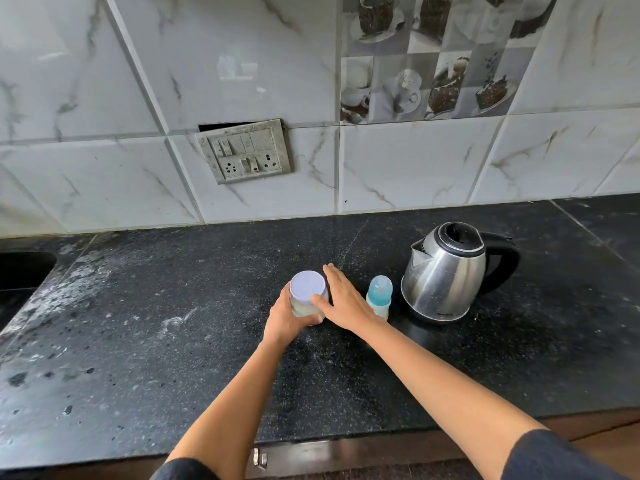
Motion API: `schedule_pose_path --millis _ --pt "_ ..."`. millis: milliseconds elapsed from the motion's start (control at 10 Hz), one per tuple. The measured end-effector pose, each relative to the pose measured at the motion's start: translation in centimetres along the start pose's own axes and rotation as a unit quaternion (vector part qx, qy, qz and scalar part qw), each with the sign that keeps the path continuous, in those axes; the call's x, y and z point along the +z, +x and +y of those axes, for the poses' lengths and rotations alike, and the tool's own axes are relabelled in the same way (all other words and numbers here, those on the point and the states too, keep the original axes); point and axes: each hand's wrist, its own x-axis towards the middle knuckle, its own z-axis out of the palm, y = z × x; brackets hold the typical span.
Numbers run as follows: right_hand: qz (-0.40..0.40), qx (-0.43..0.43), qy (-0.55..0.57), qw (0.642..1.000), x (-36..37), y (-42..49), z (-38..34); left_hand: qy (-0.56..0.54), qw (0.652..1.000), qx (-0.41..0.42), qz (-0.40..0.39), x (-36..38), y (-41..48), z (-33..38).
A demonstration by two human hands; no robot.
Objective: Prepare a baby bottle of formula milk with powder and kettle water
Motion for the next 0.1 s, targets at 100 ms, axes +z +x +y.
schedule_pose_path --millis 100 --pt "0.049 -0.044 0.014 0.998 -1.58 -0.83 1.03 0.036 0.999 0.003 0.029 0.17 -0.76 0.90"
